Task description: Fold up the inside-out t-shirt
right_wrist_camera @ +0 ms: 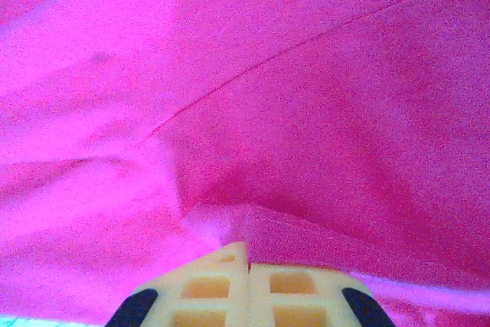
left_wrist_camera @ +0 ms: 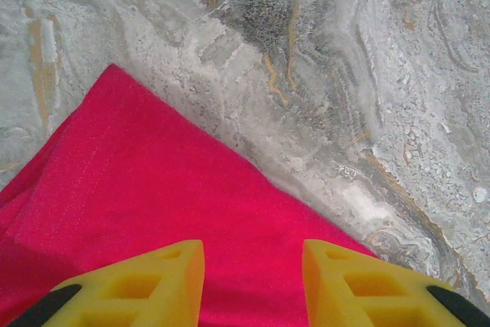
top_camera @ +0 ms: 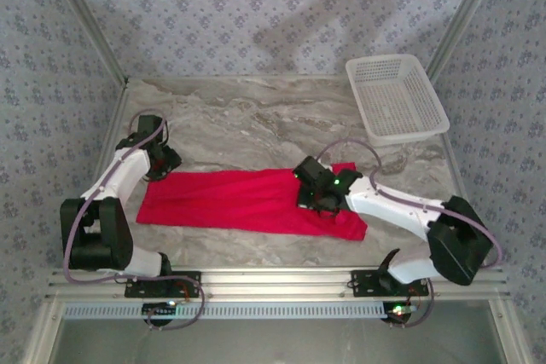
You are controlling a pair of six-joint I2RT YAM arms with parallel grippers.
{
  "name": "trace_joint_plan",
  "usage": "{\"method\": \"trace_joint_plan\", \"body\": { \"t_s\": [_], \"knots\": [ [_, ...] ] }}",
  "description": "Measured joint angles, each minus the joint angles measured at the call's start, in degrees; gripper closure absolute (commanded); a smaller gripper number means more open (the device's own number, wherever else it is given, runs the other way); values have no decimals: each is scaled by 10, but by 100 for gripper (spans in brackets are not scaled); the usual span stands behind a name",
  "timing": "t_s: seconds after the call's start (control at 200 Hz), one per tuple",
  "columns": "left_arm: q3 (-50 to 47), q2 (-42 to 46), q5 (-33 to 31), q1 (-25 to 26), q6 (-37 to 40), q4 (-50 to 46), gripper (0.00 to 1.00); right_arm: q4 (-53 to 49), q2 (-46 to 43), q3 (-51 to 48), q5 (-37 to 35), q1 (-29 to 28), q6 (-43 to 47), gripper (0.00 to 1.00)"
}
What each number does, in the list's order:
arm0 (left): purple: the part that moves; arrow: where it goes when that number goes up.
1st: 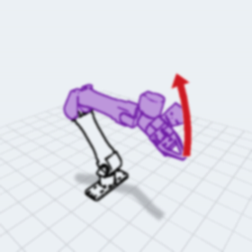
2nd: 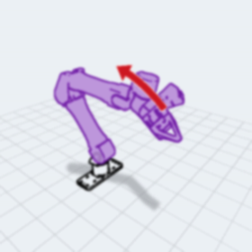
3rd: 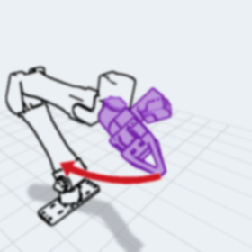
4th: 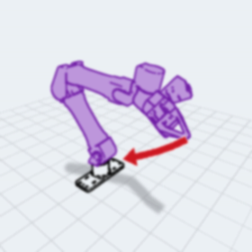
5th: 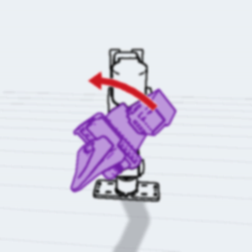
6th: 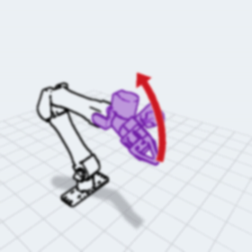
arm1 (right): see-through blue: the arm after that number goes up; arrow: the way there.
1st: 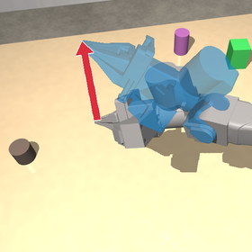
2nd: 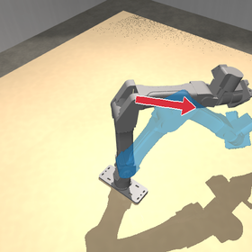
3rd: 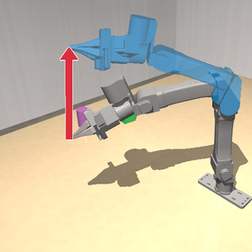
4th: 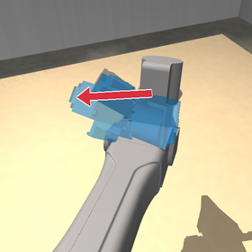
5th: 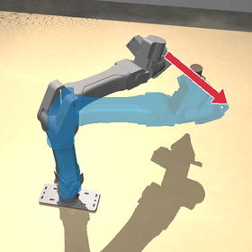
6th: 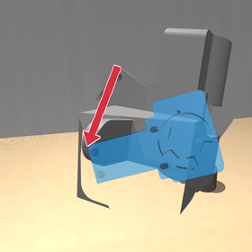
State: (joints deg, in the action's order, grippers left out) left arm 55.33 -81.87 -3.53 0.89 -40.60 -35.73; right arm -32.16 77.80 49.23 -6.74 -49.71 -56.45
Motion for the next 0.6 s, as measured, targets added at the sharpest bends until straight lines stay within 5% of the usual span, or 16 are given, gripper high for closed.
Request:
{"method": "trace_joint_plan", "body": {
  "t_s": [0.305, 0.485, 0.6],
  "knots": [
    [0, 0, 7, 4, 4, 0, 62, -22, -30, -62, -64, -115, -132, 51],
    [7, -5, 8, 4, 13, -8, 62, -83, -46, -26, -102, -138, -141, 48],
    [32, -24, 16, 7, 17, -11, 62, -93, -79, 15, -102, -99, -99, 44]
  ]
}}
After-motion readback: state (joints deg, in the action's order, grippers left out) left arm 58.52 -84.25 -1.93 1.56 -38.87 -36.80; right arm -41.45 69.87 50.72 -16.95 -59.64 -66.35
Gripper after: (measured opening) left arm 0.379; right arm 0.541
